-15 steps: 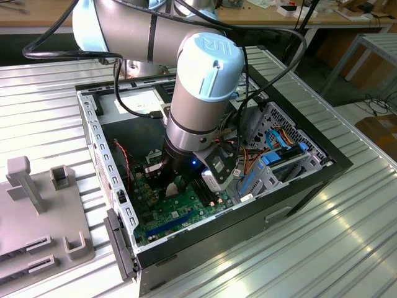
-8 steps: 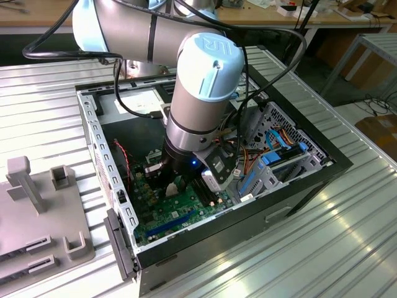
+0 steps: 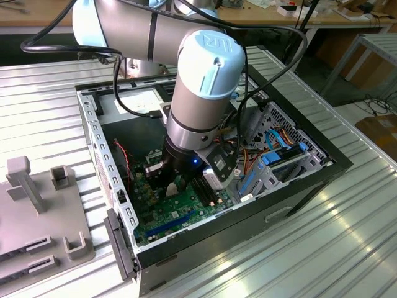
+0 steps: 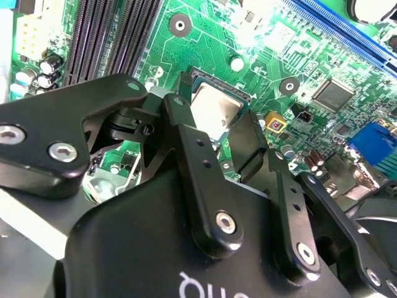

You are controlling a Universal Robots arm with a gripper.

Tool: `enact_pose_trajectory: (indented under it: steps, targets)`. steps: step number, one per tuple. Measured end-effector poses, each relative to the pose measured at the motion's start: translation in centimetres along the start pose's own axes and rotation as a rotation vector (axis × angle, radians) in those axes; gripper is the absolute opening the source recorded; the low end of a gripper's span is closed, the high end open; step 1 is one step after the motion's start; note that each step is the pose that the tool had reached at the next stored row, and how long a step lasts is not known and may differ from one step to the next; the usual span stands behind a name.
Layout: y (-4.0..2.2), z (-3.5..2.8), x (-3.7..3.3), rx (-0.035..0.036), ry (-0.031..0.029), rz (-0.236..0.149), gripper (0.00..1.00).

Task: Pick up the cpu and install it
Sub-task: 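Place the cpu into insertion slot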

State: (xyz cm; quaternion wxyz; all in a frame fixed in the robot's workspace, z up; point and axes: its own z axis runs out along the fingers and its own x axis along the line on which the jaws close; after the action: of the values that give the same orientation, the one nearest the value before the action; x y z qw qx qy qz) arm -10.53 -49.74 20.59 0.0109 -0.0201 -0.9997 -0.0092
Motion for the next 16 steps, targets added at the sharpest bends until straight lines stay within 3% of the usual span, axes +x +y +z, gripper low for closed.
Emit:
enact_pose_trajectory:
  steps: [16]
  targets:
    - [0.12, 0.44, 0.2, -0.0014, 0.0002, -0.005, 0.52]
